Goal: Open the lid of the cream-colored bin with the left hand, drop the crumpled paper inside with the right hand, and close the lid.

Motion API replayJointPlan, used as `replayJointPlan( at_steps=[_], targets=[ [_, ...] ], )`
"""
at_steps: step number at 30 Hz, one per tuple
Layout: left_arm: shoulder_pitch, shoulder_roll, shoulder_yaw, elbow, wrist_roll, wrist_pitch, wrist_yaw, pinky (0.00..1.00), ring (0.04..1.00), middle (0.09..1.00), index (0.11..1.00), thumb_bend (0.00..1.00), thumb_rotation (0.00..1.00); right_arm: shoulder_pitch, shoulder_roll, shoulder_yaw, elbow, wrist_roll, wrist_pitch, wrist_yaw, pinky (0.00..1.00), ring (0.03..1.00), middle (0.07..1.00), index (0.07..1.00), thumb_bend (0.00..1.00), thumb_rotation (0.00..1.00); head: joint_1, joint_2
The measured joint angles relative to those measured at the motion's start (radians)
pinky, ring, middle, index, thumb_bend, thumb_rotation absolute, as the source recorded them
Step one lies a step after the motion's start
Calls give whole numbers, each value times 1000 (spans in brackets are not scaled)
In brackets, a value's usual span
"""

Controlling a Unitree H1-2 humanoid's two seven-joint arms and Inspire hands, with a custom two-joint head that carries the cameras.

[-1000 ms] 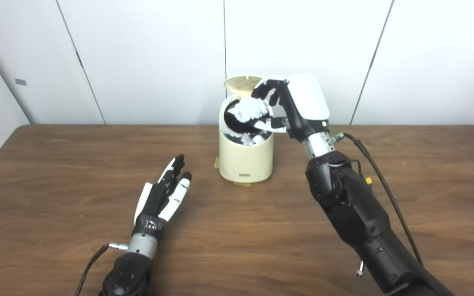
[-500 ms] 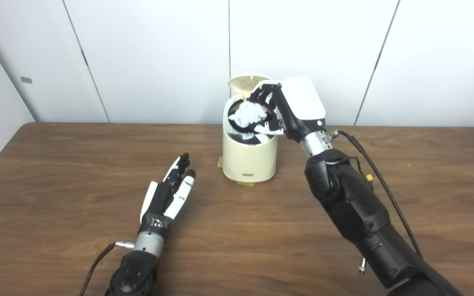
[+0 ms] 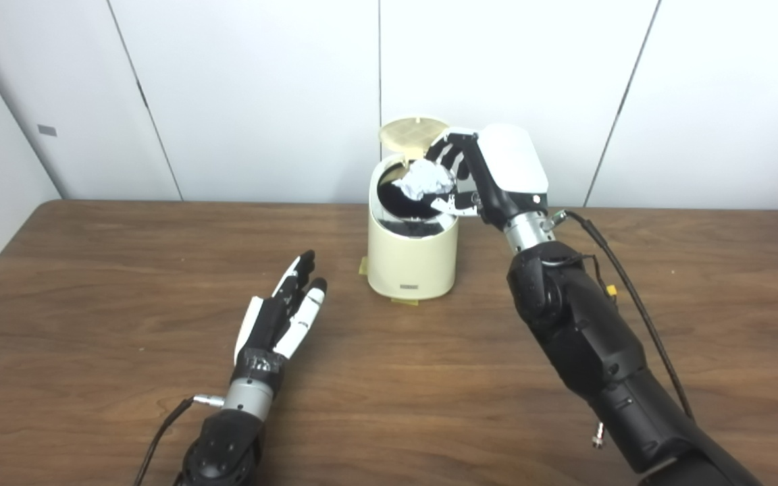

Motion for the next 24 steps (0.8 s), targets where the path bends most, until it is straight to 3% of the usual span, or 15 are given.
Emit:
replayJointPlan(
  at_steps=[2, 4, 5, 7, 9, 15, 24],
  targets=[
    [0, 0, 1, -1, 1, 0, 0, 1000, 1000, 972, 1000, 394, 710, 2, 0, 9, -13, -20, 28, 1, 97, 190, 474, 494, 531, 2, 0, 0],
    [1, 0, 2, -5, 1, 0, 0, 1000, 1000, 971, 1000, 386, 711, 5, 2, 14, -21, -33, 43, 2, 86, 171, 471, 504, 530, 4, -3, -2],
    [2, 0, 4, -7, 0, 0, 0, 1000, 1000, 971, 1000, 382, 712, 6, 2, 16, -23, -35, 51, 3, 96, 179, 553, 565, 809, 64, -3, -2],
    [3, 0, 7, -9, -1, 0, 0, 1000, 1000, 969, 1000, 391, 715, 7, 2, 18, -24, -34, 55, 6, 143, 255, 648, 610, 961, 101, -5, -2],
    [5, 0, 9, -9, -1, 0, 0, 1000, 1000, 966, 1000, 397, 719, 9, 2, 17, -26, -29, 55, 12, 169, 297, 669, 626, 991, 102, -6, 0],
    [8, -2, 9, -8, -1, 0, 1, 1000, 1000, 962, 999, 390, 717, 10, 2, 16, -31, -9, 46, 13, 166, 270, 650, 632, 1000, 102, -6, 0],
    [8, -6, 9, -8, 3, 0, 2, 1000, 1000, 961, 998, 405, 697, 10, 0, 17, -30, -7, 34, 14, 232, 376, 635, 605, 1000, 128, -2, 6]
  ],
)
